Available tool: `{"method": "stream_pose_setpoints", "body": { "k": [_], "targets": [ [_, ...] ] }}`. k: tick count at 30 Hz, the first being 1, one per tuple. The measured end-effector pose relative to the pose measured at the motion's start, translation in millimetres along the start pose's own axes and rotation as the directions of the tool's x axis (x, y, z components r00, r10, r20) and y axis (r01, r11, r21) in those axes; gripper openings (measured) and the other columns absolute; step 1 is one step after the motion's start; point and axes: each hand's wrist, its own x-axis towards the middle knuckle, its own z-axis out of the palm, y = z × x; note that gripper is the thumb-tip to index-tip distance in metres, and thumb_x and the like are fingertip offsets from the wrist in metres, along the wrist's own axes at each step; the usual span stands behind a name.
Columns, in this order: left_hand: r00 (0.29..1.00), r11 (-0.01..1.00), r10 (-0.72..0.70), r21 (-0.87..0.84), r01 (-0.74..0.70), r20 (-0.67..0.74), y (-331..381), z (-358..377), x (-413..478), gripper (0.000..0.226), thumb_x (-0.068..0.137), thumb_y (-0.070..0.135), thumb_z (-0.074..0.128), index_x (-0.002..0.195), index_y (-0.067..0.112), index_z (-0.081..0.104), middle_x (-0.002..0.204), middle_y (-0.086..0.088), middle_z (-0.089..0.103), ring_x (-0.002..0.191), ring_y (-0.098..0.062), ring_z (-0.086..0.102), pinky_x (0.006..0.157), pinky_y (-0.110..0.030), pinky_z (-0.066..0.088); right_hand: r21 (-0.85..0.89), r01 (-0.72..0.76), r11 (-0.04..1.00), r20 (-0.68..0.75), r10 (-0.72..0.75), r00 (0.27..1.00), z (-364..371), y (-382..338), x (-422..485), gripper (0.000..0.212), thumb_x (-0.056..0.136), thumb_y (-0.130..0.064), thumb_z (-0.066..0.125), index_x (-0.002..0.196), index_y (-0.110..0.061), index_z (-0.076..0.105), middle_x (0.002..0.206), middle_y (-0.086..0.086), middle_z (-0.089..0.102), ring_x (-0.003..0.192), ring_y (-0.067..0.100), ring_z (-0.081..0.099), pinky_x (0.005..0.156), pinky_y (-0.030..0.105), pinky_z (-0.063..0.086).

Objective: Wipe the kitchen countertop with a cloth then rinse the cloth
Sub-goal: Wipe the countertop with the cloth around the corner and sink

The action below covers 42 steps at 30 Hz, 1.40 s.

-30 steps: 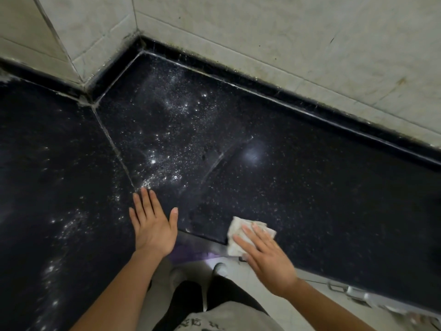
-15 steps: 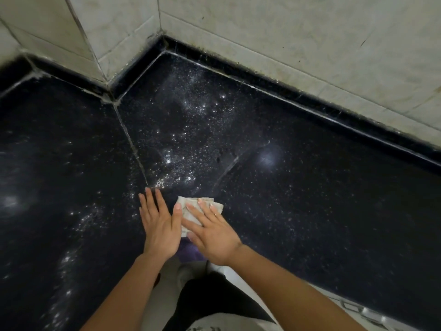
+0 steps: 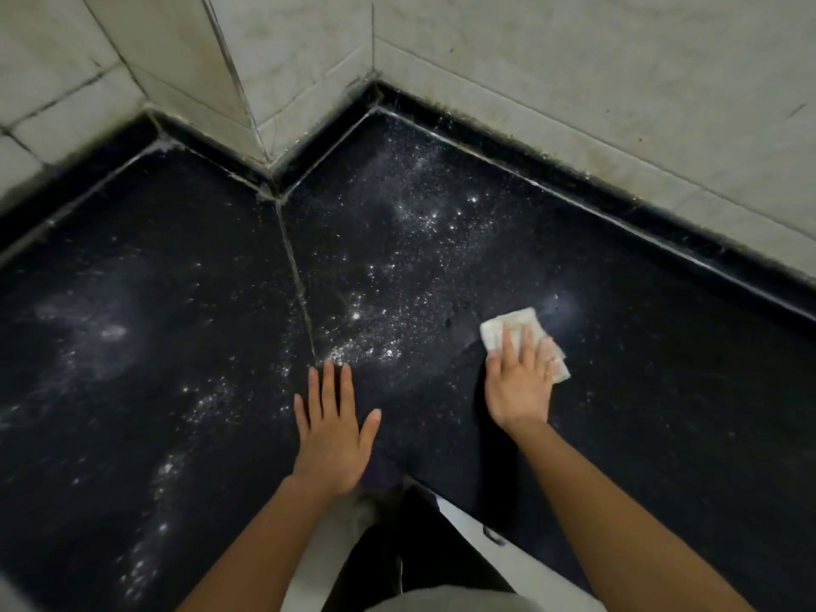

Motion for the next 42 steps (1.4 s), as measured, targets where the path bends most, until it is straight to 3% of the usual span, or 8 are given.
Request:
{"method": "stream_pose_setpoints", "body": {
  "k": [8,15,22,25,28,36,39,42],
  "targets": [
    [0.985,0.996,-0.059,0.055,0.069,-0.163,13.2,-37.0,75.8,0.07,0.098,0.048,0.016,0.149,0.008,-0.01,0.158,-0.01,-0.016,0.143,-0.022,-0.021,0.116,-0.038,-0.013,-0.116,0.736,0.667,0.176,-0.716,0.676,9.0,14.2,-23.4,0.047,0.101,-0.048,0.016,0.146,-0.049,0.002,0.156,-0.008,0.006,0.146,0.017,-0.004,0.117,0.033,-0.004],
    [0.98,0.978,-0.146,0.127,0.163,-0.136,17.1,-73.2,169.3,0.074,0.098,0.05,0.014,0.149,0.003,-0.011,0.157,-0.016,-0.017,0.144,-0.028,-0.019,0.116,-0.042,-0.012,-0.12,0.221,0.968,-0.027,-0.226,0.974,-39.5,79.6,76.9,0.062,0.09,-0.063,-0.001,0.148,-0.041,0.001,0.158,-0.01,-0.006,0.145,0.012,-0.014,0.118,0.031,-0.008],
    [0.981,0.979,-0.158,0.115,0.171,-0.117,16.9,-77.5,223.9,0.077,0.097,0.052,0.017,0.149,0.002,-0.009,0.156,-0.019,-0.016,0.144,-0.029,-0.019,0.116,-0.041,-0.013,0.092,-0.19,0.977,-0.052,0.195,0.979,-78.6,69.1,152.1,0.054,0.102,-0.043,0.022,0.152,-0.032,0.006,0.16,0.002,-0.006,0.146,0.023,-0.014,0.117,0.038,-0.009],
    [0.979,0.977,-0.142,0.139,0.163,-0.148,17.0,-73.4,226.6,0.076,0.096,0.052,0.014,0.149,0.002,-0.007,0.156,-0.021,-0.013,0.144,-0.03,-0.016,0.116,-0.041,-0.011,0.096,-0.141,0.985,-0.058,0.147,0.987,-63.3,42.7,135.5,0.057,0.1,-0.049,0.021,0.152,-0.029,0.008,0.16,0.002,-0.006,0.146,0.023,-0.013,0.118,0.038,-0.01],
    [0.978,0.975,-0.139,0.153,0.163,-0.156,17.6,-72.9,226.6,0.076,0.095,0.052,0.014,0.149,0.002,-0.006,0.156,-0.022,-0.012,0.145,-0.031,-0.014,0.116,-0.042,-0.011,0.027,0.153,0.988,-0.07,-0.15,0.986,-30.3,8.3,93.0,0.057,0.095,-0.054,0.012,0.148,-0.036,0.002,0.158,-0.004,-0.002,0.147,0.022,-0.008,0.113,0.028,-0.017],
    [0.984,0.975,-0.152,0.15,0.165,-0.094,19.3,-78.8,225.5,0.076,0.096,0.051,0.014,0.148,0.003,-0.011,0.155,-0.021,-0.017,0.144,-0.03,-0.018,0.116,-0.04,-0.013,-0.182,0.633,0.753,0.142,-0.617,0.774,-33.8,33.5,82.5,0.049,0.1,-0.049,0.016,0.149,-0.043,0.014,0.157,-0.004,0.014,0.146,0.02,0.005,0.117,0.03,-0.001],
    [0.986,0.978,-0.156,0.134,0.163,-0.058,17.5,-80.0,227.7,0.076,0.096,0.053,0.012,0.148,0.005,-0.015,0.155,-0.019,-0.021,0.143,-0.028,-0.021,0.115,-0.039,-0.014,-0.223,0.462,0.858,0.031,-0.467,0.884,-53.1,68.0,126.6,0.059,0.099,-0.051,0.008,0.149,-0.024,0.027,0.155,0.006,0.024,0.144,0.03,0.021,0.117,0.031,0.001],
    [0.987,0.98,-0.154,0.115,0.159,-0.055,17.9,-80.1,228.5,0.076,0.096,0.052,0.013,0.148,0.005,-0.015,0.155,-0.019,-0.022,0.143,-0.028,-0.023,0.115,-0.039,-0.015,-0.136,0.049,0.989,-0.113,-0.064,0.992,-73.5,85.0,175.6,0.064,0.096,-0.052,0.003,0.152,-0.023,0.011,0.16,0.007,0.005,0.147,0.026,0.0,0.119,0.037,-0.004]
  ]
}}
